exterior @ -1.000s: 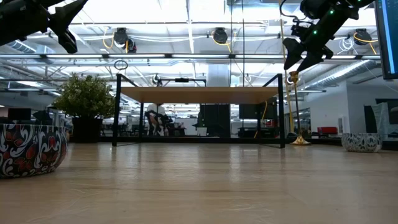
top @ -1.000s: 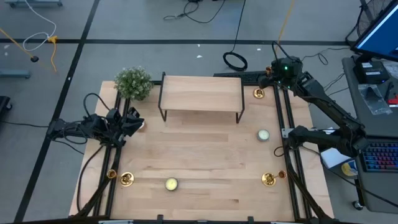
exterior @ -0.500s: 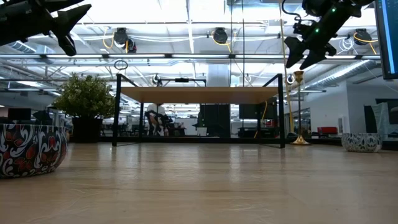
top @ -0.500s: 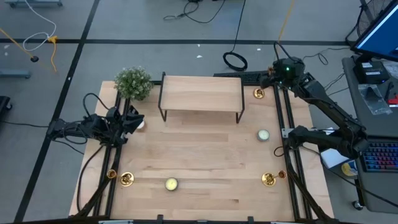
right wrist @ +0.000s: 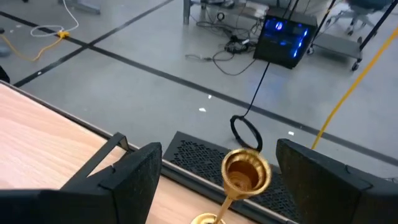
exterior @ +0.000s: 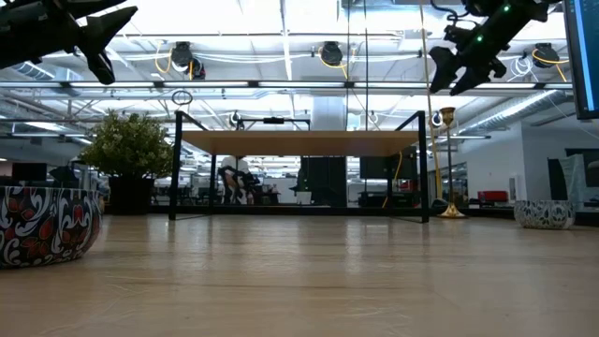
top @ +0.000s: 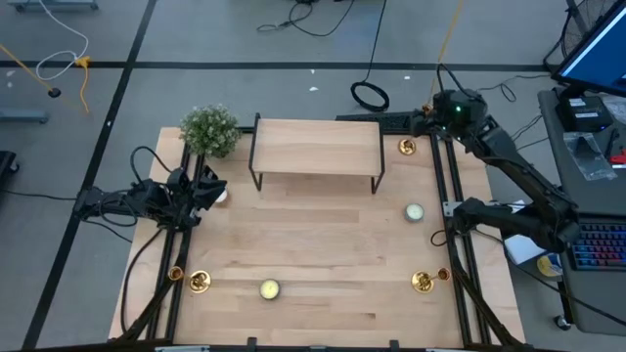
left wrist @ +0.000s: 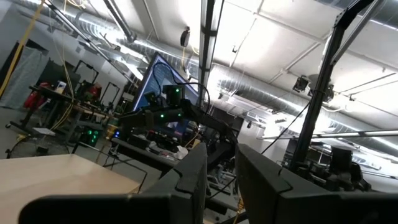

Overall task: Pick & Place candle stick holders
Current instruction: Put the top gold candle holder on the shelf

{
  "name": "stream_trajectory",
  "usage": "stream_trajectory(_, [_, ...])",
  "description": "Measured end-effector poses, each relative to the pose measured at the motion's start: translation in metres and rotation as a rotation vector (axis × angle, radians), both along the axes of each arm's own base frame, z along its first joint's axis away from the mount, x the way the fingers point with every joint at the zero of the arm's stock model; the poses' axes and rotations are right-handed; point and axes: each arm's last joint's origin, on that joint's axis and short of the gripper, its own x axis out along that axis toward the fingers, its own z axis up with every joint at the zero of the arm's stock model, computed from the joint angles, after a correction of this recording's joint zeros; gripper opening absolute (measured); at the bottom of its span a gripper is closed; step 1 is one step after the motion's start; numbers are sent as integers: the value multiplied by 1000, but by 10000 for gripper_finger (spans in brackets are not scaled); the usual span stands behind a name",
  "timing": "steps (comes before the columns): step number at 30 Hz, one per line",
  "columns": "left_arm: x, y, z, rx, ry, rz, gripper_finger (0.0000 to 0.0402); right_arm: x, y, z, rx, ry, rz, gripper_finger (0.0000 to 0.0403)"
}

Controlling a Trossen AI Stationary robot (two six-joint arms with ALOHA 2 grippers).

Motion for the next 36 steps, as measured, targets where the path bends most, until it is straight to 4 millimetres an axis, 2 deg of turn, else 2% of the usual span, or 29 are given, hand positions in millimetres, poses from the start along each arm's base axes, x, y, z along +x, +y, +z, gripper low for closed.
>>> stream_trajectory(7, [0,0,0,-1,0,2,86,-5,8,7,-49,3,17,311])
stream_trajectory(17, [0,0,0,-3,0,8,86,-5,7,10,-77,-6,21,315])
stream_trajectory(20, [0,0,0,-3,1,8,86,-5,7,11,-81,-8,21,337])
stream_trajectory(24, [0,0,0,-3,1,8,86,-5,8,10,-70,-12,15,388])
stream_trajectory(26, [0,0,0,-3,1,8,86,-6,9,7,-30,-9,14,394])
stream_trajectory(29, [0,0,0,-3,2,8,86,-8,12,-3,54,46,18,380])
stream_trajectory(36, [1,2,-2,-26,19,55,86,-9,14,-30,62,5,-5,381])
